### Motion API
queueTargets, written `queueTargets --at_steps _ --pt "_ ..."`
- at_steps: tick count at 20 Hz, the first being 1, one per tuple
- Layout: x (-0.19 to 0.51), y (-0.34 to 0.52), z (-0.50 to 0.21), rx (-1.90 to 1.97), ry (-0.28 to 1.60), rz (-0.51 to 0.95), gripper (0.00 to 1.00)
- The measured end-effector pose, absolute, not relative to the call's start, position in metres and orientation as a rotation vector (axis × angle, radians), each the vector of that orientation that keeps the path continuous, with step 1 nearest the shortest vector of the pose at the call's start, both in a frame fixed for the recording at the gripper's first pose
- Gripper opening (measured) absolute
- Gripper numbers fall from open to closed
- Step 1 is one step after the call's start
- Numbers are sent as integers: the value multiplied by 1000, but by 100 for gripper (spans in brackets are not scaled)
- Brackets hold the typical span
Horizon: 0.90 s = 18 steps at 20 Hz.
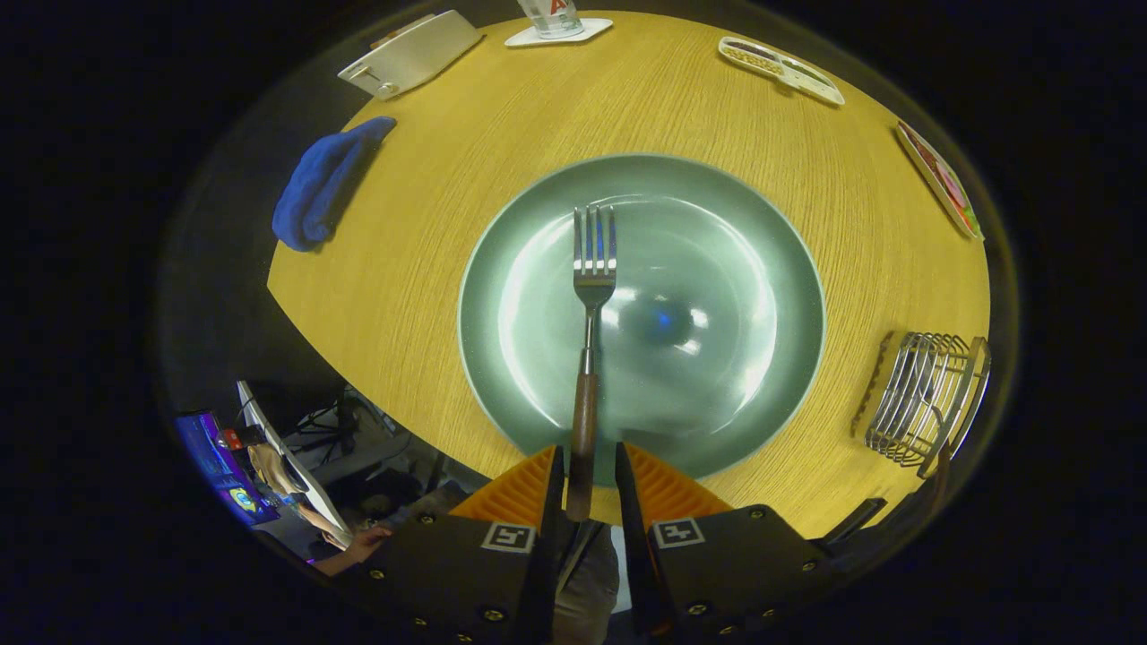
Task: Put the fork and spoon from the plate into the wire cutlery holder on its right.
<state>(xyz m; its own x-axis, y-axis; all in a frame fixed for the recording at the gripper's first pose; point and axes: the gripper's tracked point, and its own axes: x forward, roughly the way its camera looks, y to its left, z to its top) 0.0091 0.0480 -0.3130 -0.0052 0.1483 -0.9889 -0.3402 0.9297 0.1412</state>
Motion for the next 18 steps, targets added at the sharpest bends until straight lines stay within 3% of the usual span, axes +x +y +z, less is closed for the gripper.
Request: queueTargets --at_steps 16,17,18 --pt "24 15 -339 -338 1486 394 33" --pt "19 5 -336 -373 1493 380 12" --pt "23 10 -317 -364 1482 389 12"
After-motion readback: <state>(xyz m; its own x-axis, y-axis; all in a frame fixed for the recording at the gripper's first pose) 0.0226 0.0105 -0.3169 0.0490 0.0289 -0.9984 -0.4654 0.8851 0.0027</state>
